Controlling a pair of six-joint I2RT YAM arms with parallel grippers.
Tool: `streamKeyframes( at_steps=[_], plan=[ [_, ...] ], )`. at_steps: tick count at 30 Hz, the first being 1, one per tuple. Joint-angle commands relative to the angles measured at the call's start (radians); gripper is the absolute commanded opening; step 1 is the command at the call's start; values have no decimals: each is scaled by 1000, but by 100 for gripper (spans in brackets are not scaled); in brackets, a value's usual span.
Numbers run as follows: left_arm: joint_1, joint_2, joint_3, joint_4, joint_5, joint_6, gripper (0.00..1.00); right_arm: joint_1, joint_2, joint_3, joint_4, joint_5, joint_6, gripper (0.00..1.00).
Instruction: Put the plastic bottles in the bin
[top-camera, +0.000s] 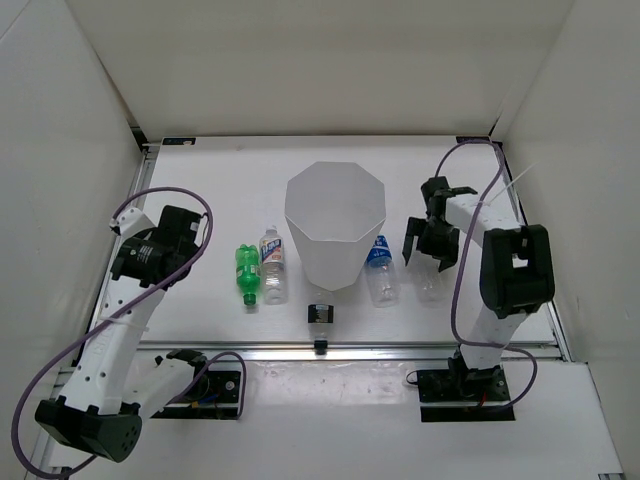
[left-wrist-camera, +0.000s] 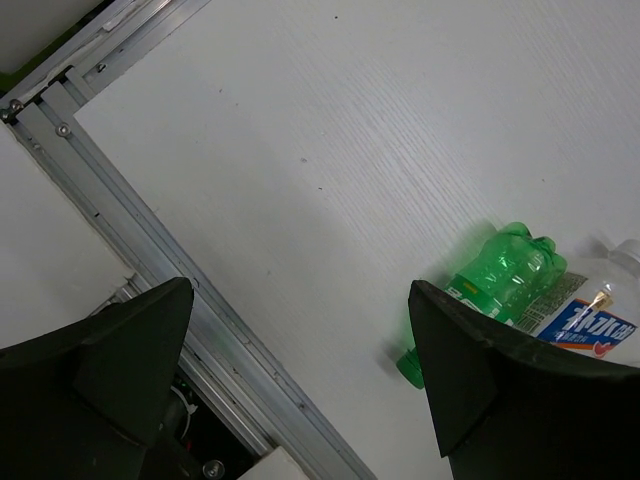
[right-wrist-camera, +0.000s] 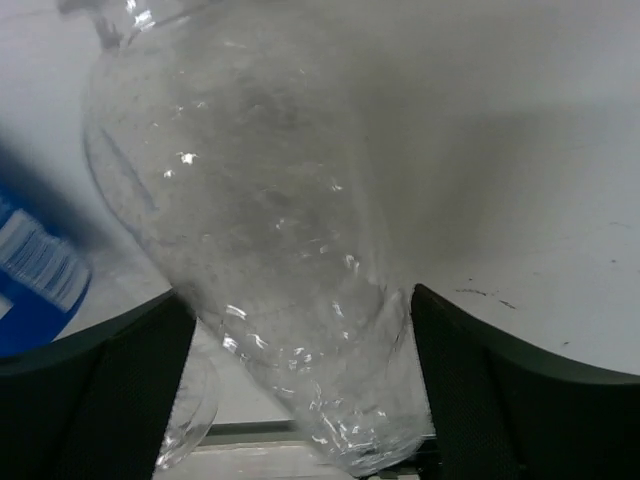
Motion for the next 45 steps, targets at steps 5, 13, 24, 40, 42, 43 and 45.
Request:
streamKeyframes(
  at_steps=[5, 13, 24, 40, 42, 43, 45],
  plan=[
    [-6, -7, -21, -4, -13, 14, 100, -17, -18, -75, 23, -33, 60, 59],
    [-6, -16, -50, 14, -13, 14, 100, 61, -389, 269, -99, 42, 201, 47],
    [-24, -16, -83, 97, 82, 90, 100, 510, -135, 904, -39, 247, 49, 48],
    [-33, -30, -99, 88, 33, 101, 100, 175, -606, 212, 45, 147, 314, 100],
    [-43, -30, -99, 88, 43, 101, 100, 78, -664, 98, 78, 53, 325, 100],
    [-43, -30, -108, 88, 43, 101, 100, 47, -678, 32, 114, -14, 314, 100],
    [-43, -30, -108, 97, 52, 101, 100, -22, -690, -116, 173, -166, 314, 100]
  ],
)
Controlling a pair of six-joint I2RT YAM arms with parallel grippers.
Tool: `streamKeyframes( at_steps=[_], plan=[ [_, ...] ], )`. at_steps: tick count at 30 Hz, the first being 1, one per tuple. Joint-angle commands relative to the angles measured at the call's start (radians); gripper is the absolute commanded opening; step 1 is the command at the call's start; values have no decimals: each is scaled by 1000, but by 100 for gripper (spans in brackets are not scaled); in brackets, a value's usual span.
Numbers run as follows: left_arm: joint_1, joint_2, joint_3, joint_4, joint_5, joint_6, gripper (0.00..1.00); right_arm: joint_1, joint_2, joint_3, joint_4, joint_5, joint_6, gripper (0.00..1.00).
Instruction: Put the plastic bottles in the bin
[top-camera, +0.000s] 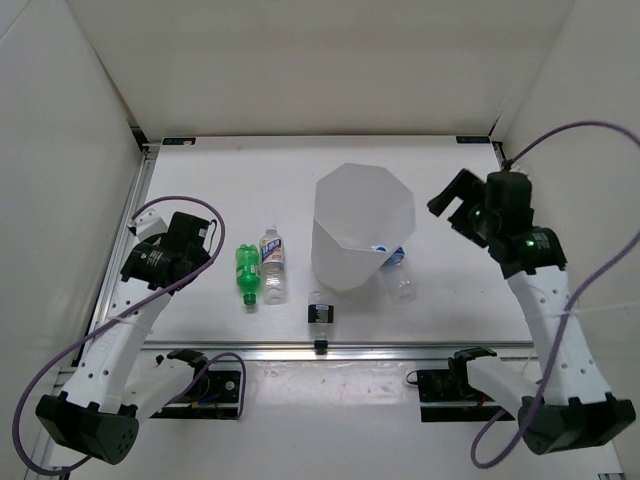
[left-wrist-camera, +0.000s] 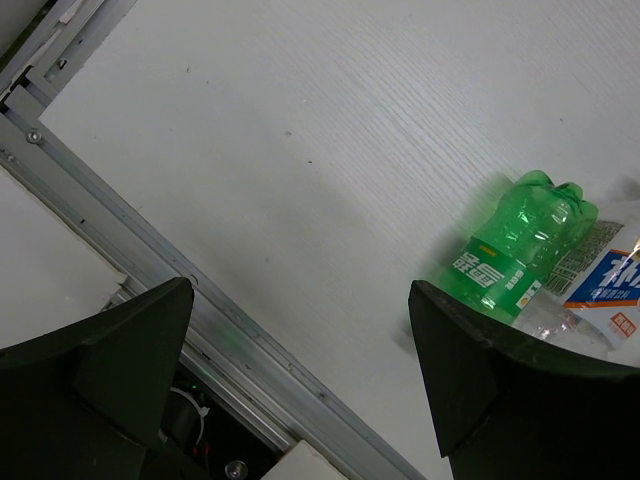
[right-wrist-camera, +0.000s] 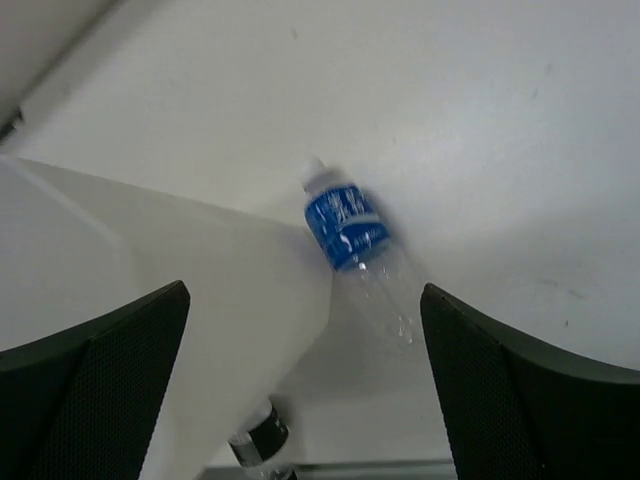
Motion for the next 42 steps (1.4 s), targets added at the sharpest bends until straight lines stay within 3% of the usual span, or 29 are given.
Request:
streamKeyframes(
  at_steps=[1, 5, 12, 23, 28, 32, 34, 37, 39, 42],
  plan=[
    [-16, -4, -11, 15, -6, 8, 100, -68, 54, -197, 104, -309, 22, 100],
    [-25, 5, -11, 15, -6, 8, 100, -105, 54, -289, 168, -386, 22, 100],
    [-25, 5, -31, 15, 4, 17, 100, -113, 289, -288, 210, -440, -95, 100],
    [-25, -4, -40, -4, 4, 26, 100, 30, 687, -121, 149, -173, -199, 99],
    [-25, 5, -40, -4, 4, 26, 100, 39, 718, -136, 118, -134, -181, 68],
    [-25, 5, -31, -4, 4, 6, 100, 28, 598, -155, 37, -37, -124, 50],
    [-25, 5, -31, -4, -6, -6, 100, 28, 392, -107, -24, -12, -70, 47],
    [-25, 5, -20, 22, 14, 4, 100, 60, 255, 70, -51, 45, -44, 47],
    [-25, -5, -20, 69, 24, 32, 100, 129, 235, 231, -129, 132, -26, 47],
    [-25, -16, -51, 126, 24, 54, 100, 240, 328, 563, -186, 231, -88, 45]
  ],
)
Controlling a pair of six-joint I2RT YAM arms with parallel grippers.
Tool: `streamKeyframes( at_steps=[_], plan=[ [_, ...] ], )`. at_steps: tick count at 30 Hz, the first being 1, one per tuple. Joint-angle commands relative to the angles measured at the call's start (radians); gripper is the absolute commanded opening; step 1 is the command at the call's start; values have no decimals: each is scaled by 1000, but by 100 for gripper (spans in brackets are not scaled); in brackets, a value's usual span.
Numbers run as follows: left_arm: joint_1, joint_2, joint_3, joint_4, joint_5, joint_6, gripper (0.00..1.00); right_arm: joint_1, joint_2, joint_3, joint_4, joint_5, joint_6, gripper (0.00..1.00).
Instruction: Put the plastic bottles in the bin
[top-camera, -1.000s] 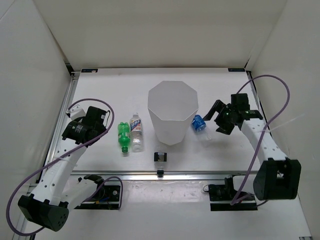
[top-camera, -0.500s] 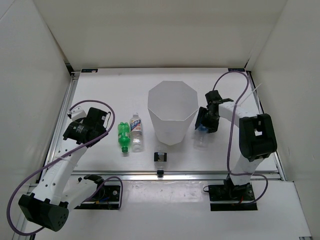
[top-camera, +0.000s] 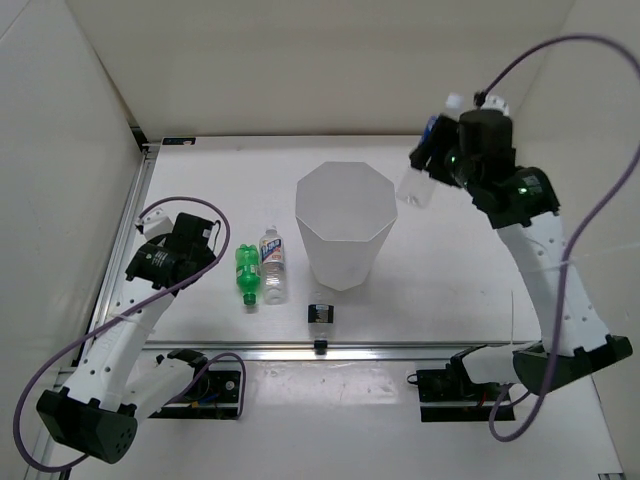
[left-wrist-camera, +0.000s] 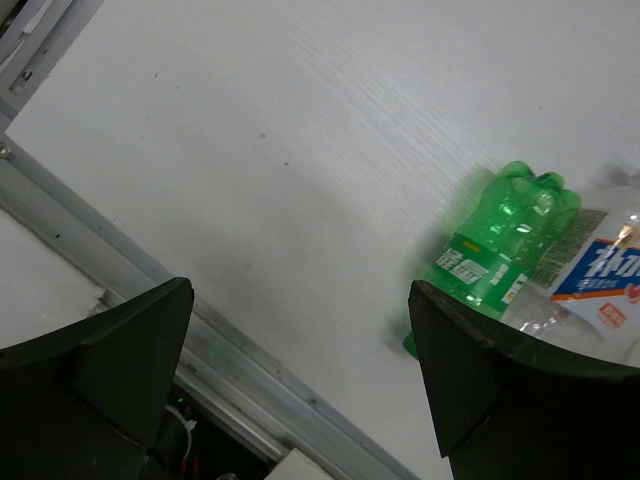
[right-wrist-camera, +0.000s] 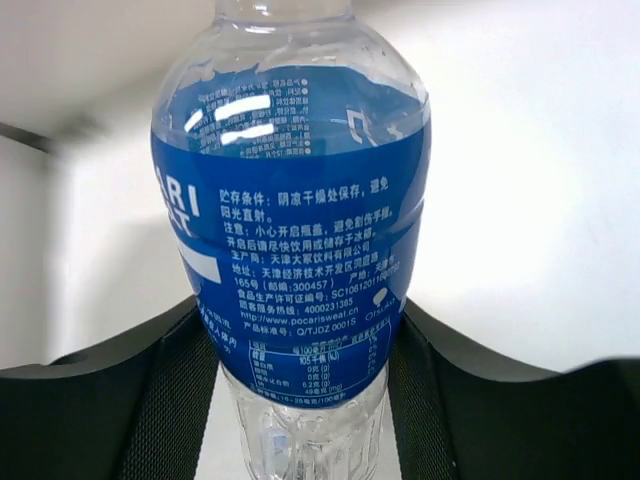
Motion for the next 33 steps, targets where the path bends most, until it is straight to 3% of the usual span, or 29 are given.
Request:
streamKeyframes(
  at_steps=[1, 4, 7, 8, 9, 10, 11, 15, 21, 31, 33],
  plan=[
    [-4, -34, -20, 116, 7, 29, 100, 148, 63, 270, -62, 157, -53, 45],
    [-4, -23, -61, 189, 7, 57, 100, 285, 211, 447, -35, 261, -180, 46],
    [-4, 15, -87, 249, 7, 68, 100, 363, 272, 457, -45, 289, -187, 50],
    [-4, 30, -96, 272, 7, 68, 100, 377, 281, 426, -45, 289, -178, 73],
    [-4, 47, -106, 308, 17, 77, 100, 390, 281, 387, -29, 253, -178, 88],
    [-4, 92, -106, 324, 27, 77, 100, 410, 292, 327, -29, 239, -178, 97],
    [-4, 116, -106, 335, 27, 90, 100, 419, 292, 326, -38, 239, -178, 100],
    [-33, 199, -83, 416, 59, 153, 100, 428, 280, 337, -88, 318, -202, 100],
    [-78, 320, -74, 563, 183, 241, 100, 362, 158, 245, -37, 272, -239, 100],
    [-115, 483, -81, 666, 306, 263, 100, 332, 66, 185, -65, 254, -228, 100],
    [-115, 504, -90, 666, 292, 247, 95, 321, 54, 185, -65, 254, -242, 100]
  ],
)
